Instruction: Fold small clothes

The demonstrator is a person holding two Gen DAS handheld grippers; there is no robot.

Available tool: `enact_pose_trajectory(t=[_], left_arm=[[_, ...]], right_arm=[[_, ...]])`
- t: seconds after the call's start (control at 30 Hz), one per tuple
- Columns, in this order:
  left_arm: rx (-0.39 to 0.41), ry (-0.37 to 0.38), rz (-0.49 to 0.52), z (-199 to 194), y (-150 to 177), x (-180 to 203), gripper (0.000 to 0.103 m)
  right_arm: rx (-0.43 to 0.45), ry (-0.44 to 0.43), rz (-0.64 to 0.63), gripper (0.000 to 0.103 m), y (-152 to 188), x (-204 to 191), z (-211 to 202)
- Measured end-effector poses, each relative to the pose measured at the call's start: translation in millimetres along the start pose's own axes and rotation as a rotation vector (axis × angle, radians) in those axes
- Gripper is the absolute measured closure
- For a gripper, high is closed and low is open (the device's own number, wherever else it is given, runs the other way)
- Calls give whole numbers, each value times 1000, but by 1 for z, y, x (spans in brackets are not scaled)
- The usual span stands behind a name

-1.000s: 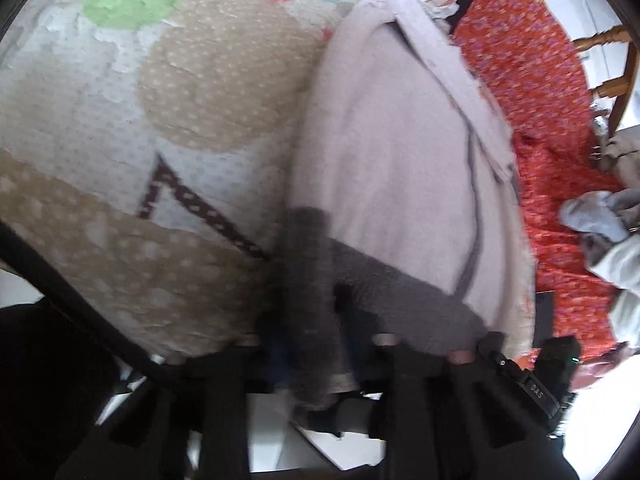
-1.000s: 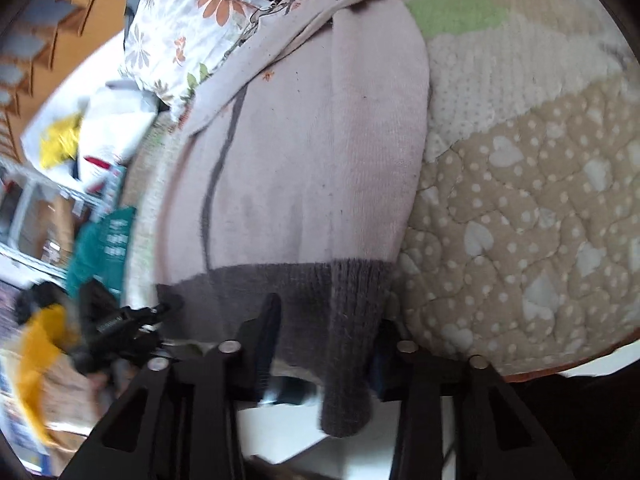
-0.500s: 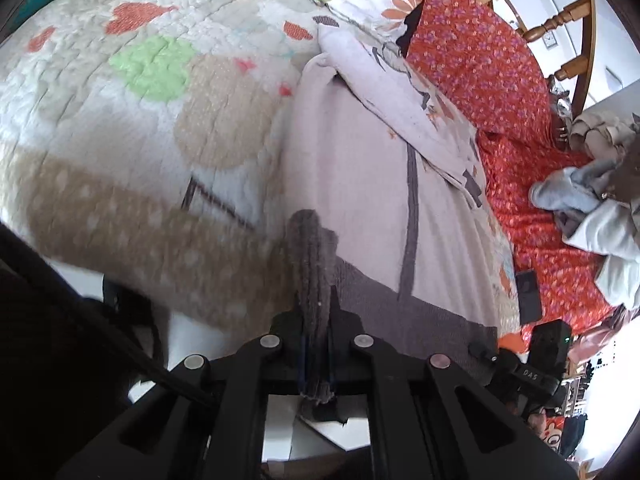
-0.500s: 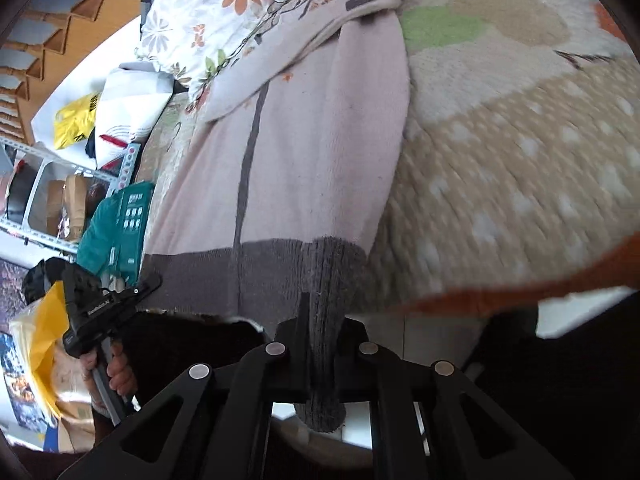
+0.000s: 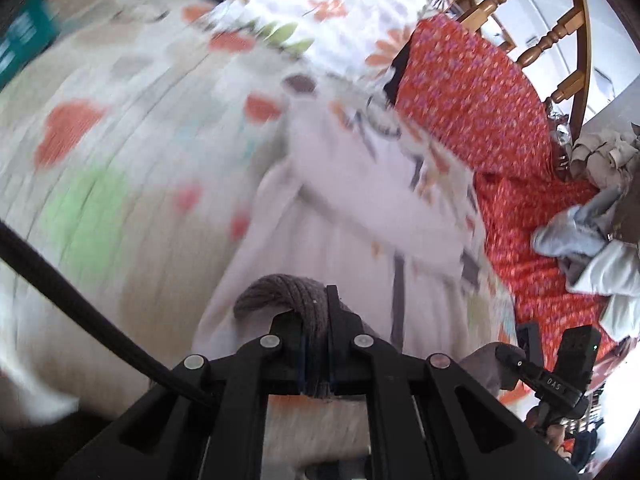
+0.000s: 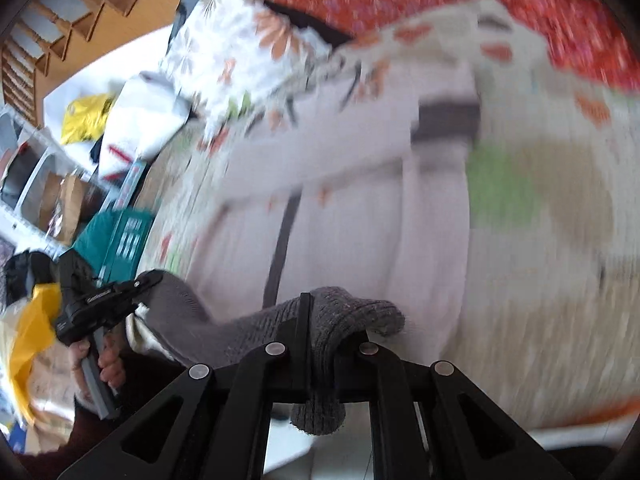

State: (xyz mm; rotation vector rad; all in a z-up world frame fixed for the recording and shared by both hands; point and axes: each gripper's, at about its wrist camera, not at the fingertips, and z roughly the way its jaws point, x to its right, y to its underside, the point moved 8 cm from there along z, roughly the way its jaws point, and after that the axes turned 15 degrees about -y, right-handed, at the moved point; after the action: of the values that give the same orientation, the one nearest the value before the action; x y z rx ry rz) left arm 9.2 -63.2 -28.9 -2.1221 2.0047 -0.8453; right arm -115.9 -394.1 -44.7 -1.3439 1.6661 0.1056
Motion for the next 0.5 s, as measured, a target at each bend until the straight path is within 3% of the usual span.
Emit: enact_pose_trajectory(t=[0.13,0.23,0.37,0.5], left_arm=[[25,5,-22,37,-62,26,97],[39,-5,-32,66,-95,40,97],[44,-34,-28,105,-124,52,97],[1,-32,-51,138,-138,54,96]], right_arm=[[60,11,49,95,-75,23,15],[68,41,95,95,-112,38,41],[62,81,139,95,-134,69,66],[81,43,216,94,-150,99,79]])
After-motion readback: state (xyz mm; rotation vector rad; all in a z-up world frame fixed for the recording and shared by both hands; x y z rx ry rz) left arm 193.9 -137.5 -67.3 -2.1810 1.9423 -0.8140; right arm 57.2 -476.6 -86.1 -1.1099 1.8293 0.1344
